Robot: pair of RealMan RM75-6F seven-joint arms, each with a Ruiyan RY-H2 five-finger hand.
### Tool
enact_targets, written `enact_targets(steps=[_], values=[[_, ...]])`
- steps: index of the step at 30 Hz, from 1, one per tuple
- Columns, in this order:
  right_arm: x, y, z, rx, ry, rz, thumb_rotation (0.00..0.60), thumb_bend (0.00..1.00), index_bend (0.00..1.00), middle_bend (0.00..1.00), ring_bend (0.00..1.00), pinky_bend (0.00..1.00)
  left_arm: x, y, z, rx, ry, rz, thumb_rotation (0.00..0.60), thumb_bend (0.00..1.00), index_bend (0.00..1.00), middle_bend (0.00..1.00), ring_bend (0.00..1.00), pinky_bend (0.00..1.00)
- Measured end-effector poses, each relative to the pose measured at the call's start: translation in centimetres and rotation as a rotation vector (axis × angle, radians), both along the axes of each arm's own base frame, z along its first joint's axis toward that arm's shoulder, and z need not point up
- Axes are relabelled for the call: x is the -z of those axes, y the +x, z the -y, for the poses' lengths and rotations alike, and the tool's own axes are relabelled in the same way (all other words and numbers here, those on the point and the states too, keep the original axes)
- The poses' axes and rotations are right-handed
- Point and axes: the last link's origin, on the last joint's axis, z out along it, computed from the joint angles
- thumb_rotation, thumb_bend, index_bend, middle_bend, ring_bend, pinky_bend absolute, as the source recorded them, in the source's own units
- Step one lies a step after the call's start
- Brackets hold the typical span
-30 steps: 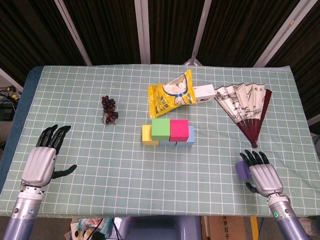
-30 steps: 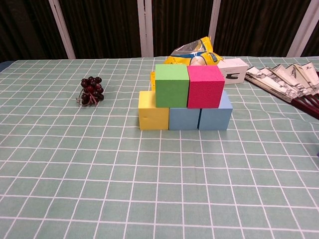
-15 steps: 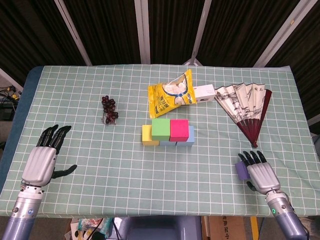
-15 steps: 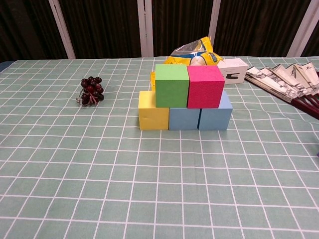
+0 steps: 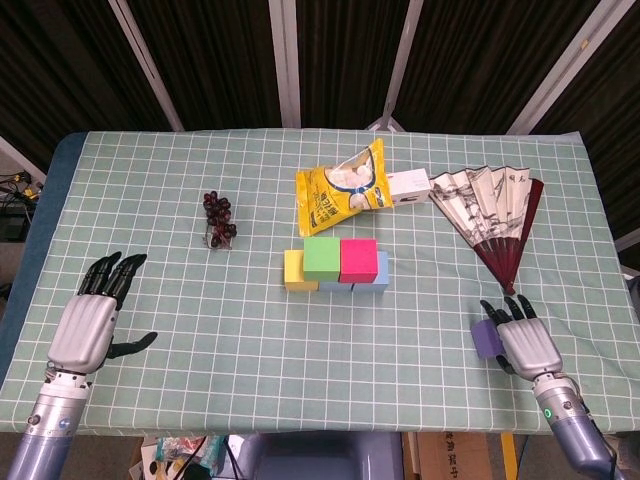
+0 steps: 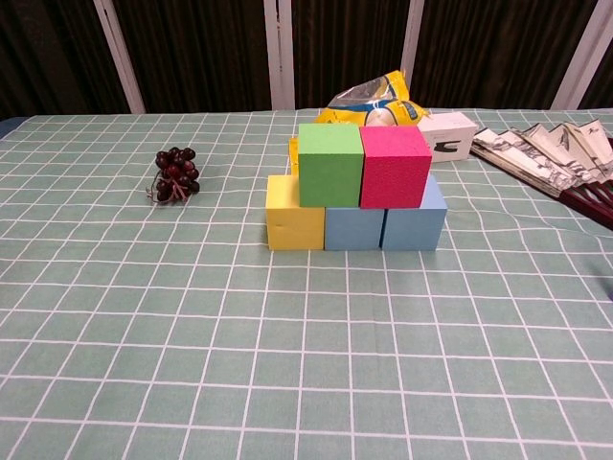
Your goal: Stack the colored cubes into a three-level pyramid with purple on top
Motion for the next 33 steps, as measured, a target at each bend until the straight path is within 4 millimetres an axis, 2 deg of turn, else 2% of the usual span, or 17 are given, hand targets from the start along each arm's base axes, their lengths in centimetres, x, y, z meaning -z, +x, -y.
enact_targets(steps=[9, 18, 26, 33], values=[[0.3, 1.0, -0.4, 0.013, -0.020, 0.101, 0.600, 0.31, 0.01, 0.40, 0.20, 0.00, -0.2, 0.0, -0.1, -0.005, 0.003, 0.012, 0.600, 0.10, 0.00, 0.08, 0.01, 0.00], [-0.7, 3.6, -0.4, 0.092, -0.072, 0.259, 0.600, 0.31, 0.01, 0.40, 0.20, 0.00, -0.6, -0.1, -0.4, -0.018, 0.006, 0.028, 0.600, 0.10, 0.00, 0.08, 0.01, 0.00], [-3.7, 7.6, 0.7, 0.106, -0.148, 0.302, 0.600, 0.31, 0.01, 0.40, 0.20, 0.00, -0.7, -0.3, -0.6, -0.031, -0.009, 0.016, 0.600, 0.10, 0.00, 0.08, 0.01, 0.00], [-5.9, 12.8, 1.8, 0.036, -0.180, 0.287, 0.600, 0.31, 0.01, 0.40, 0.20, 0.00, -0.6, -0.2, -0.7, -0.028, -0.020, 0.020, 0.600, 0.10, 0.00, 0.08, 0.01, 0.00]])
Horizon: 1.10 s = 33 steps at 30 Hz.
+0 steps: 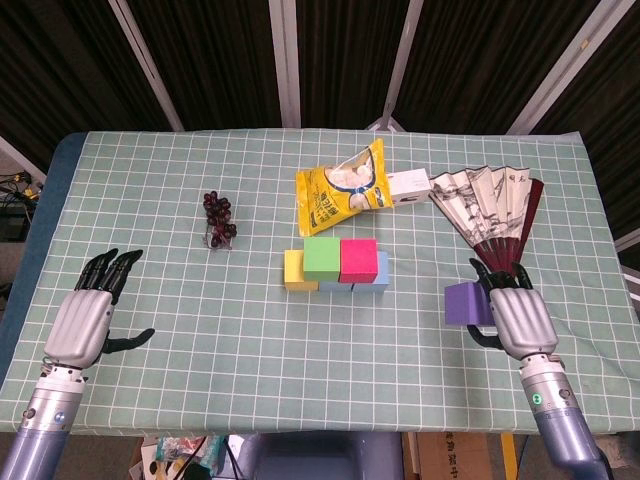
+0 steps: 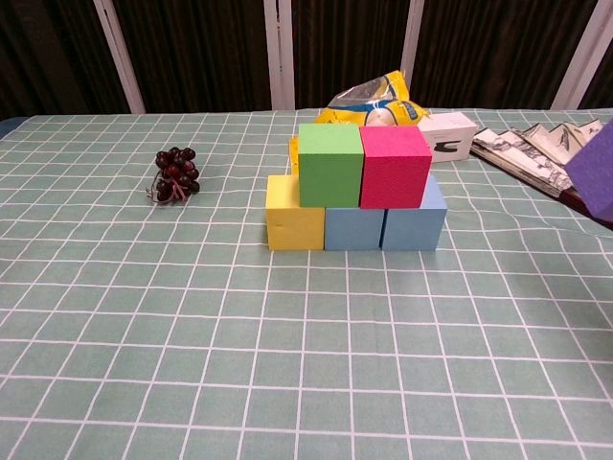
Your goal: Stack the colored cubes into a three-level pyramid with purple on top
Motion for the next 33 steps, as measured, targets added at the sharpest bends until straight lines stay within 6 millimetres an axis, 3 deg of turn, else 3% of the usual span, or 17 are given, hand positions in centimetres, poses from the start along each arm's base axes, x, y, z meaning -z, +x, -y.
enact_targets(steps=[9, 19, 33], values=[[-0.7, 7.3, 2.6, -0.113, -0.043, -0.053, 0.600, 0.31, 0.01, 0.40, 0.20, 0.00, 0.2, -0.2, -0.2, -0.007, -0.017, -0.009, 0.600, 0.10, 0.00, 0.08, 0.01, 0.00], [1.6, 14.1, 5.3, -0.097, -0.037, -0.038, 0.600, 0.31, 0.02, 0.41, 0.20, 0.00, -0.1, -0.7, -0.7, -0.031, -0.034, 0.026, 0.600, 0.10, 0.00, 0.08, 0.01, 0.00], [5.4, 21.8, 6.0, -0.120, -0.049, -0.160, 0.600, 0.31, 0.02, 0.41, 0.20, 0.00, -0.6, -1.1, -1.0, -0.047, -0.033, 0.035, 0.600, 0.10, 0.00, 0.08, 0.01, 0.00]])
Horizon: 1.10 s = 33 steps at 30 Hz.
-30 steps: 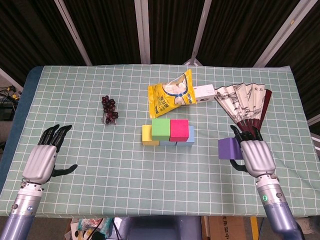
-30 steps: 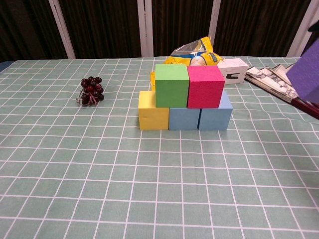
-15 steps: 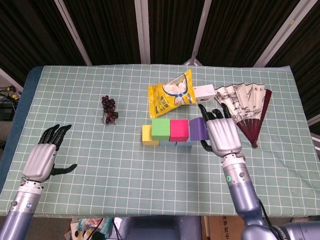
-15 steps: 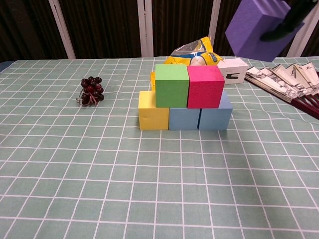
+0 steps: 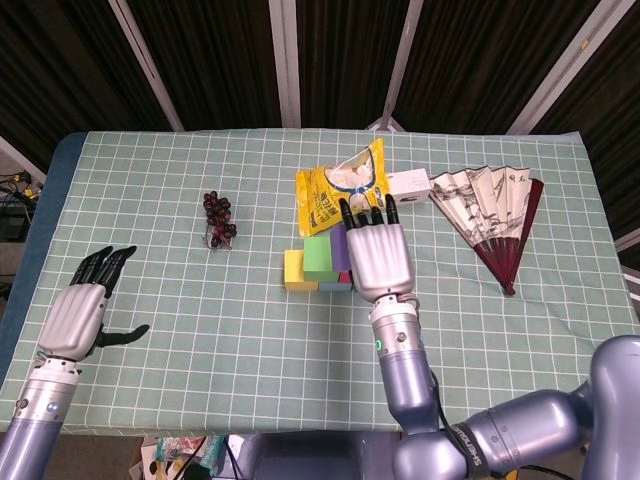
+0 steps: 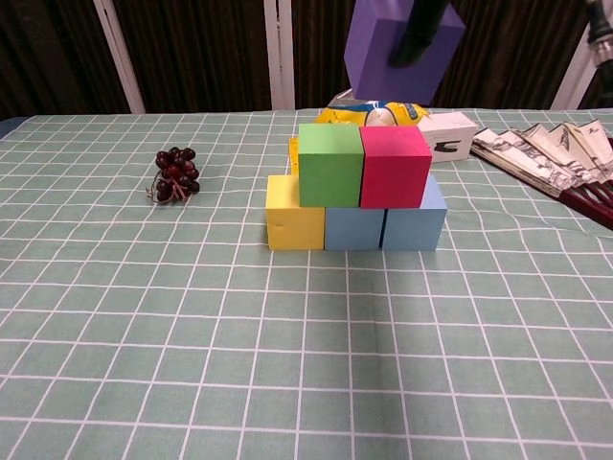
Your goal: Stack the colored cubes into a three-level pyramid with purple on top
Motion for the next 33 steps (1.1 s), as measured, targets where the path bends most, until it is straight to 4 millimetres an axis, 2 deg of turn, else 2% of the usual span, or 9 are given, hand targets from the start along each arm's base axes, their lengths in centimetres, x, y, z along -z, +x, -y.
enact_targets(steps=[7, 20, 27, 33], values=[[2.3, 1.5, 1.0, 0.049, -0.001, -0.063, 0.600, 0.31, 0.02, 0.41, 0.20, 0.00, -0.2, -0.1, -0.1, -0.010, -0.009, 0.012, 0.600, 0.10, 0.00, 0.08, 0.01, 0.00], [3.2, 2.6, 2.6, 0.137, -0.016, -0.205, 0.600, 0.31, 0.02, 0.44, 0.20, 0.00, -0.2, -0.5, -0.5, -0.029, -0.022, 0.025, 0.600, 0.10, 0.00, 0.08, 0.01, 0.00], [3.2, 3.2, 2.9, 0.200, 0.008, -0.159, 0.600, 0.31, 0.02, 0.44, 0.20, 0.00, -0.3, -0.5, -0.5, -0.030, -0.022, 0.033, 0.600, 0.10, 0.00, 0.08, 0.01, 0.00], [3.4, 3.5, 3.0, 0.260, 0.067, -0.032, 0.600, 0.31, 0.02, 0.44, 0.20, 0.00, -0.4, -0.5, -0.5, -0.028, -0.022, 0.036, 0.600, 0.10, 0.00, 0.08, 0.01, 0.00]])
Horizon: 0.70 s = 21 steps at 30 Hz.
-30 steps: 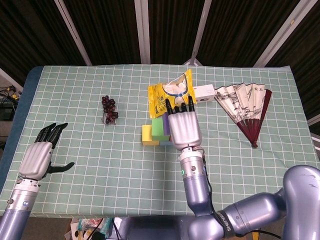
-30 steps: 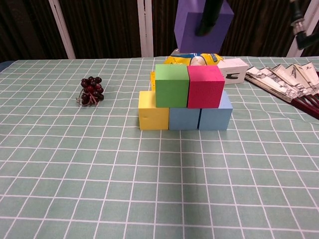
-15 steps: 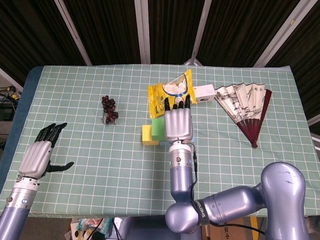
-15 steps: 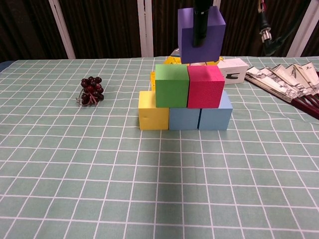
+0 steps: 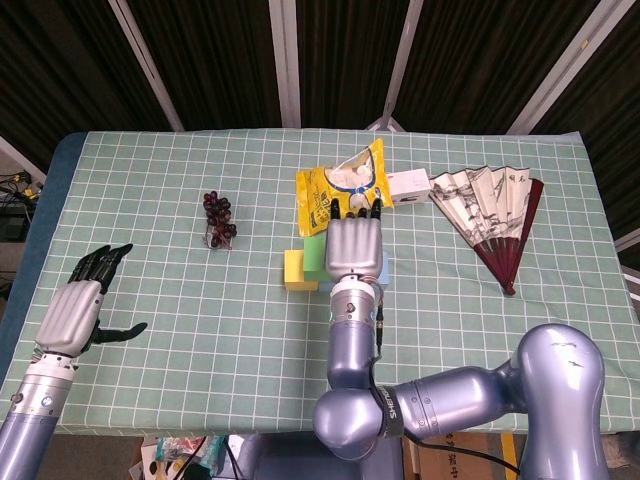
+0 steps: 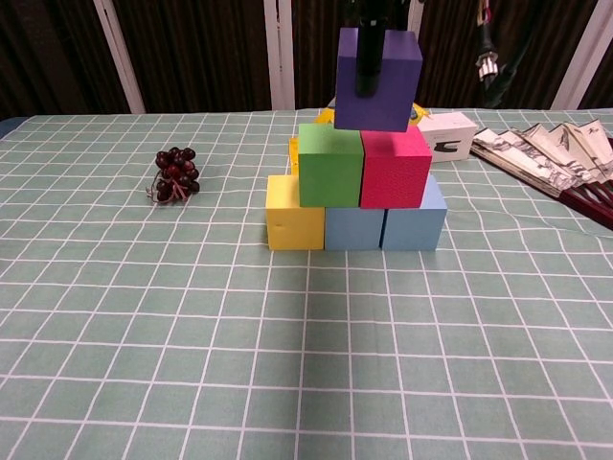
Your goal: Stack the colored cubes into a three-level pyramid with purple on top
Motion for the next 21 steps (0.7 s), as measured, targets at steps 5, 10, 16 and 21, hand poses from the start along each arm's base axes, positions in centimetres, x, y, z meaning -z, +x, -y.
enact_targets(steps=[5, 10, 16, 21], values=[[0.4, -0.6, 0.2, 0.005, 0.014, 0.024, 0.600, 0.31, 0.02, 0.44, 0.20, 0.00, 0.0, 0.0, 0.0, -0.001, 0.000, -0.001, 0.600, 0.10, 0.00, 0.08, 0.01, 0.00], [0.6, -0.9, 0.7, 0.006, 0.013, 0.021, 0.600, 0.31, 0.02, 0.44, 0.20, 0.00, 0.0, -0.1, -0.1, -0.002, 0.003, -0.004, 0.600, 0.10, 0.00, 0.08, 0.01, 0.00], [0.8, -1.2, 1.0, 0.000, 0.025, 0.020, 0.600, 0.31, 0.02, 0.44, 0.20, 0.00, 0.1, -0.2, -0.2, -0.008, -0.004, -0.011, 0.600, 0.10, 0.00, 0.08, 0.01, 0.00], [1.1, -1.5, 1.1, 0.004, 0.042, 0.013, 0.600, 0.31, 0.02, 0.44, 0.20, 0.00, 0.1, -0.2, -0.2, -0.009, -0.001, -0.011, 0.600, 0.10, 0.00, 0.08, 0.01, 0.00]])
